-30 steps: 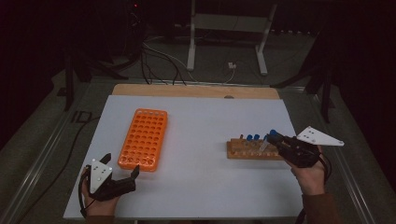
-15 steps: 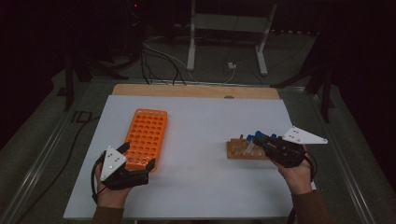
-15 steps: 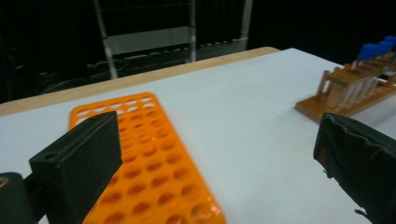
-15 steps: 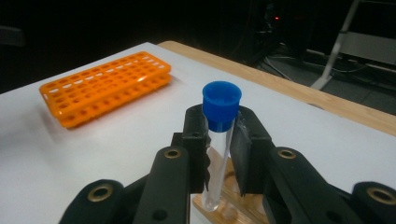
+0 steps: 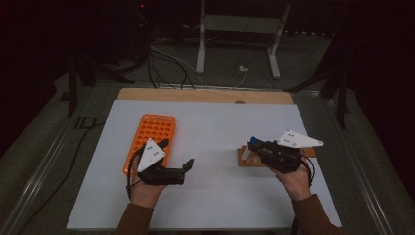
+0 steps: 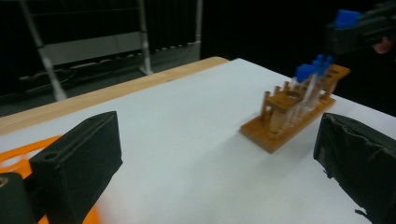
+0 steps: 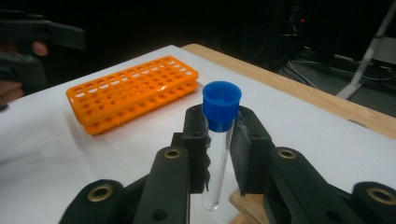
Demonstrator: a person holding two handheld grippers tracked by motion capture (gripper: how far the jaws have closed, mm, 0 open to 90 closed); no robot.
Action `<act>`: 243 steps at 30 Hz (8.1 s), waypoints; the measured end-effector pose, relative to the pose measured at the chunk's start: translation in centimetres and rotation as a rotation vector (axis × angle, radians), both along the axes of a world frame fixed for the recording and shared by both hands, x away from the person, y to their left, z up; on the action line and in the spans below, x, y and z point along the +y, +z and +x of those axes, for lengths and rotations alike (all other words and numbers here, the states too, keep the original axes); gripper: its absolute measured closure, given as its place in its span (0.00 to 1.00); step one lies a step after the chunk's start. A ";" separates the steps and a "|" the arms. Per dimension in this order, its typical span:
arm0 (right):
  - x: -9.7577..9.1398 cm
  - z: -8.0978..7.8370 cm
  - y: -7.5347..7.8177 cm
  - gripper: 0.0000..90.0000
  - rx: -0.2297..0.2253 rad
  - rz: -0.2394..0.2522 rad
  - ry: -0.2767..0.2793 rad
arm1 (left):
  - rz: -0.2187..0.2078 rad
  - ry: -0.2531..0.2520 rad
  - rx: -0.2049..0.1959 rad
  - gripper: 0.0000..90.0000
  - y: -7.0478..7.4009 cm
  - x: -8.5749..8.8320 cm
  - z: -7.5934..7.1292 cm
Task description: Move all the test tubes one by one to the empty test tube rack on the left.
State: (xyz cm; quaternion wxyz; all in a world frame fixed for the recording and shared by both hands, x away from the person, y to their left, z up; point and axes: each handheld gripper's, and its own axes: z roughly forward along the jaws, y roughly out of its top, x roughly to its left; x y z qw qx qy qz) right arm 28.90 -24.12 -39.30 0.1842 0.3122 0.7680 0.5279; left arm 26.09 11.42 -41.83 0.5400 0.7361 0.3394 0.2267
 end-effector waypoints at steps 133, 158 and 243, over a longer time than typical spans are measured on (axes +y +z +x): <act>-6.8 -0.5 -1.5 0.00 -0.040 0.040 -0.262 | 0.268 0.116 0.227 0.86 -6.7 6.5 -0.2; -7.6 -0.1 -1.8 0.02 -0.036 -0.003 -0.316 | 0.032 0.173 0.145 0.31 -5.5 8.1 -0.9; -9.8 1.2 -4.6 0.85 0.046 -0.050 -0.393 | -0.042 0.225 0.092 0.01 -4.9 8.9 -1.3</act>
